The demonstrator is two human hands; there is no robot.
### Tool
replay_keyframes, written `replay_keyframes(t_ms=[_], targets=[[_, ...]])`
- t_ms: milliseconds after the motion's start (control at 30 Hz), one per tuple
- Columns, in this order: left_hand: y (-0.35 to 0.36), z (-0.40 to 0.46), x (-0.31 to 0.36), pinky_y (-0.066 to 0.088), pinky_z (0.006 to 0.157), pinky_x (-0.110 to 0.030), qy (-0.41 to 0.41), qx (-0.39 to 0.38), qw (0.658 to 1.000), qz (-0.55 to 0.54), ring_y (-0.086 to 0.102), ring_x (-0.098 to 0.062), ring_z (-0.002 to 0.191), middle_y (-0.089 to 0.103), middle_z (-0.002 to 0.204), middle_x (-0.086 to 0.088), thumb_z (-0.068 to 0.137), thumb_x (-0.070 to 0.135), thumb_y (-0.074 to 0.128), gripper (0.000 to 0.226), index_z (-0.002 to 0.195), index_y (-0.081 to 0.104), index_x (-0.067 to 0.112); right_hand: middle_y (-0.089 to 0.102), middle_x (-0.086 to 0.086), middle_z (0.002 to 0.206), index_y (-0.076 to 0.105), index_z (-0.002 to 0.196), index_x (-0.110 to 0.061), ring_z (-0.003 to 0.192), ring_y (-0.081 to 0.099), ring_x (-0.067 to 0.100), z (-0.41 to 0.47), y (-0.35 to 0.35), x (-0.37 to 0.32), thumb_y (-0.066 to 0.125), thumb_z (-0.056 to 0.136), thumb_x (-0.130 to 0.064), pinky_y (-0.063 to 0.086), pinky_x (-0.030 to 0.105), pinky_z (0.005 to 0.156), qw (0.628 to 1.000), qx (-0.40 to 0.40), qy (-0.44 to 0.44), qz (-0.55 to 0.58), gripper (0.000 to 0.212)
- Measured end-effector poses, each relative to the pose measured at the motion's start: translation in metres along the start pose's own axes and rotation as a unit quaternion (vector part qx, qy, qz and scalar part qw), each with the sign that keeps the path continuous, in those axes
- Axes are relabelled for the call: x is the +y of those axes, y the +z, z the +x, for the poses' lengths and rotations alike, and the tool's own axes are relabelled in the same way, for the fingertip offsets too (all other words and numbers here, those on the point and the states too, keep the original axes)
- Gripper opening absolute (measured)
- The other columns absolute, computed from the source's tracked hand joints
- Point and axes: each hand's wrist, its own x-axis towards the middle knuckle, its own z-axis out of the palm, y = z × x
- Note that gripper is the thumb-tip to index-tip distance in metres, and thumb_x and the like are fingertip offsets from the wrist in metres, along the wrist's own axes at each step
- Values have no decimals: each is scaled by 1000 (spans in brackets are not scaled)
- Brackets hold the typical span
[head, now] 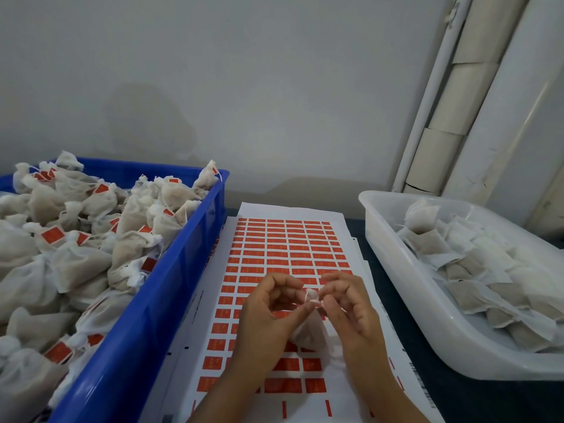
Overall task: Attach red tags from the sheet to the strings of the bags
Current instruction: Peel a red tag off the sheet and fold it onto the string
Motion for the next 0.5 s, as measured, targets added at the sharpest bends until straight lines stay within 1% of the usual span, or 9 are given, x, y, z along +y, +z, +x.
replay_keyframes(t_ms=[67,133,200,233,300,333,400,500], targets=[[0,1,-2,53,69,-14,-26,-1,1000,-4,66,-6,78,67,79,15,69,21,75,25,89,60,20,59,-18,110,53,107,-25,102,60,5,2,-2,1,50,90,-42,51,21,83,999,6,28,20,25],[-1,1,-3,52,67,-14,-45,-2,999,-2,66,-5,77,68,78,15,71,11,76,24,88,61,21,61,-19,111,52,111,-27,98,63,4,4,-4,3,46,87,-42,53,18,78,998,-4,52,21,29],[-1,1,-3,53,68,-15,-54,-12,998,-8,66,-7,77,68,78,12,72,8,75,24,88,61,20,65,-16,104,58,104,-27,99,64,11,5,-3,6,46,80,-43,53,15,76,996,-23,77,33,31],[-1,1,-2,53,69,-16,-55,-17,998,-12,66,-8,78,69,79,11,73,8,75,23,88,61,19,68,-14,96,61,96,-26,98,65,14,6,-1,6,51,75,-47,53,14,74,994,-26,91,51,32],[-1,0,-2,53,71,-16,-56,-18,998,-15,66,-8,78,69,79,11,73,7,74,23,88,61,19,70,-12,78,63,81,-23,87,67,14,6,0,6,61,62,-58,53,13,73,993,-23,100,59,40],[-1,0,-2,53,71,-16,-56,-15,998,-15,66,-8,78,69,79,11,74,7,74,22,88,61,19,70,-11,78,64,81,-21,84,66,14,7,-1,7,62,63,-55,54,15,76,995,-22,87,41,38],[-1,0,-1,53,70,-16,-59,-10,998,-13,66,-9,77,69,78,11,74,8,74,22,88,61,19,70,-7,81,64,86,-19,83,65,13,7,-2,7,56,72,-41,53,18,78,998,-26,58,11,27],[-1,0,-1,53,69,-16,-62,-2,998,-9,66,-8,76,69,77,10,73,8,74,22,88,62,18,67,-7,83,62,88,-19,85,63,7,6,-2,7,52,76,-38,50,12,75,999,-23,39,-9,25]])
